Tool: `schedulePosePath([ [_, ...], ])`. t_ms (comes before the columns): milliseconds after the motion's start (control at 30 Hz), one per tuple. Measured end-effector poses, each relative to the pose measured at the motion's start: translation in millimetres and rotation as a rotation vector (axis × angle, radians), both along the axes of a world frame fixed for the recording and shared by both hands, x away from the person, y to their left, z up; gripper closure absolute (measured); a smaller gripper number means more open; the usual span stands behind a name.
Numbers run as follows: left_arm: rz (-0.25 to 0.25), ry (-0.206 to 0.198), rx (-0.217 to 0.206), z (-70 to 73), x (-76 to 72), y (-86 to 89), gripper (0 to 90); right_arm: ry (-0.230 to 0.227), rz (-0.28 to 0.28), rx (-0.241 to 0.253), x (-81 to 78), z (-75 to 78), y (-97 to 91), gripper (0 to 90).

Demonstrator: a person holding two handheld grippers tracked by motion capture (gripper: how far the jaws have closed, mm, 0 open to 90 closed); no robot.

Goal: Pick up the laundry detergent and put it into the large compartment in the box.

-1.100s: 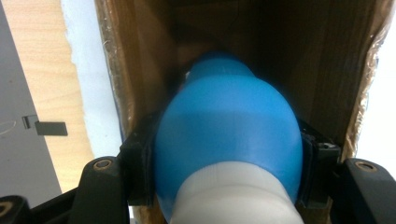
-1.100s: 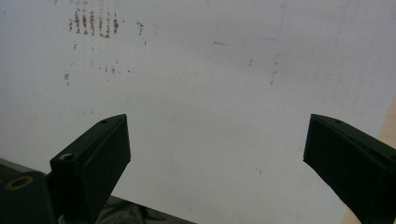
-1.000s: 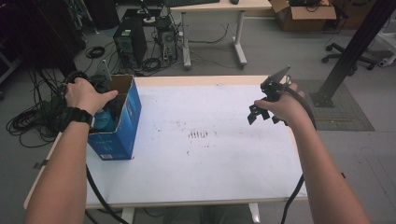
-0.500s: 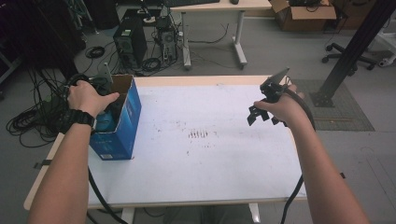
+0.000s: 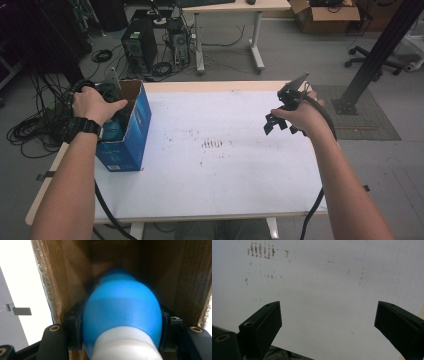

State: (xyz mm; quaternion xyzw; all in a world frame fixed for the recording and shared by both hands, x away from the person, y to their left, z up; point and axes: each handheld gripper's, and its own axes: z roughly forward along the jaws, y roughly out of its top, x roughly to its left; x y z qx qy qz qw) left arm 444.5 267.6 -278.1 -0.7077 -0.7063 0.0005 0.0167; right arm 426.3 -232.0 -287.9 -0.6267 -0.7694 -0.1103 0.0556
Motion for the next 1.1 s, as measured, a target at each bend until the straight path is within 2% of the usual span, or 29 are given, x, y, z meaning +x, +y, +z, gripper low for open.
schedulePosePath([
  [200,0.007,-0.005,-0.012,1.8,0.8,-1.0,36.4,0.002,-0.005,0.001,-0.1,-0.9,-2.0,7.6],
  [533,0.003,-0.012,0.01,11.9,-0.9,-2.5,33.6,0.002,-0.003,0.003,-0.8,-1.3,-3.2,7.6],
  [800,-0.003,-0.037,0.021,29.8,-2.1,-6.2,31.7,-0.002,-0.003,0.01,-1.6,-0.2,-3.8,7.6],
  [833,-0.009,-0.047,0.025,37.3,-2.7,-7.8,31.5,-0.002,-0.004,0.01,-1.6,0.1,-4.0,7.6],
  [867,-0.009,-0.047,0.025,37.3,-2.7,-7.8,31.6,-0.002,-0.004,0.01,-1.6,0.1,-4.0,7.6],
  [1100,-0.024,-0.085,0.034,60.6,-6.4,-13.7,28.3,0.001,0.002,0.015,-0.9,-2.0,-3.5,7.6],
])
